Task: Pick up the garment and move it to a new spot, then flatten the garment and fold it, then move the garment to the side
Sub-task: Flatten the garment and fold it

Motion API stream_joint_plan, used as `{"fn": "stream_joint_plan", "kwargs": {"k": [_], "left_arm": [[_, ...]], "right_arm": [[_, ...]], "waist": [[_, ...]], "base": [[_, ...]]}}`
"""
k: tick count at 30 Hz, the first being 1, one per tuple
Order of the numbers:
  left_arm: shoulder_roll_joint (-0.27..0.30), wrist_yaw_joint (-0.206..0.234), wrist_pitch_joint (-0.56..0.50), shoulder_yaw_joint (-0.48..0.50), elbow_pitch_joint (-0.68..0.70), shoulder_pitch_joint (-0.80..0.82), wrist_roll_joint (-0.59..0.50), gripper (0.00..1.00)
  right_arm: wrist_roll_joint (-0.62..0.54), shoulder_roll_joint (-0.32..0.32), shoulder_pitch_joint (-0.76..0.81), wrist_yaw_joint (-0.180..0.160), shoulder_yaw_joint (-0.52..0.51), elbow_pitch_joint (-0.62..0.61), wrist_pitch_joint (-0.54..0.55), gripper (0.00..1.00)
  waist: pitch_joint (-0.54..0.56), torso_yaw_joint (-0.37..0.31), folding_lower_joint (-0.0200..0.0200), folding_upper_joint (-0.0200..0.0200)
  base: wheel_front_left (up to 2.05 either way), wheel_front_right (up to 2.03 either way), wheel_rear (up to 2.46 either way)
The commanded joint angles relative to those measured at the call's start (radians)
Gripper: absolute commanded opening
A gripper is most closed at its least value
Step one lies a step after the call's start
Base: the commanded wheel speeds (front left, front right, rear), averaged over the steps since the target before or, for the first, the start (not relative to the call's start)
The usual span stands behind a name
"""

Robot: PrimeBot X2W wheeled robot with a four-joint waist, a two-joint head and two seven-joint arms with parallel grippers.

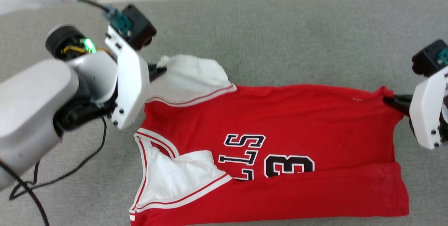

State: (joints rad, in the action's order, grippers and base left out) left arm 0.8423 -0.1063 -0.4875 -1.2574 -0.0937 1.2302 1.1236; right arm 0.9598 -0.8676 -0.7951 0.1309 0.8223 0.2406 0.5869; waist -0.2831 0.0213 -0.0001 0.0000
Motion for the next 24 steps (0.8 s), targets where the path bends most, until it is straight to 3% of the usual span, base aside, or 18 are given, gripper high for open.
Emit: {"fn": "stream_joint_plan", "kwargs": {"k": [1, 9, 14, 19, 24], "left_arm": [[0.015, 0.013, 0.009, -0.006, 0.024, -0.042, 0.005, 0.0], [0.08, 0.066, -0.011, -0.016, 0.137, -0.217, 0.028, 0.0], [0.123, 0.115, -0.015, -0.021, 0.214, -0.418, 0.033, 0.0], [0.132, 0.145, 0.0, -0.021, 0.238, -0.53, 0.04, 0.0], [0.097, 0.151, 0.02, -0.022, 0.188, -0.592, 0.016, 0.0]], "right_arm": [[0.011, -0.012, 0.041, -0.001, 0.004, -0.004, -0.022, 0.0], [0.038, -0.028, 0.181, -0.001, 0.026, -0.021, -0.08, 0.0], [0.051, -0.025, 0.31, -0.001, 0.039, -0.021, -0.126, 0.0], [0.035, -0.011, 0.366, -0.001, 0.043, -0.003, -0.144, 0.0], [0.005, 0.032, 0.386, -0.001, 0.046, 0.048, -0.158, 0.0]], "waist": [[0.055, 0.002, 0.0001, 0.0], [0.135, -0.001, 0.0001, 0.0], [0.175, -0.001, 0.0001, 0.0], [0.161, -0.005, 0.0001, 0.0], [0.14, -0.011, 0.0001, 0.0]], "base": [[0.0, 0.0, 0.0], [0.0, 0.0, 0.0], [0.0, 0.0, 0.0], [0.0, 0.0, 0.0], [0.0, 0.0, 0.0]]}}
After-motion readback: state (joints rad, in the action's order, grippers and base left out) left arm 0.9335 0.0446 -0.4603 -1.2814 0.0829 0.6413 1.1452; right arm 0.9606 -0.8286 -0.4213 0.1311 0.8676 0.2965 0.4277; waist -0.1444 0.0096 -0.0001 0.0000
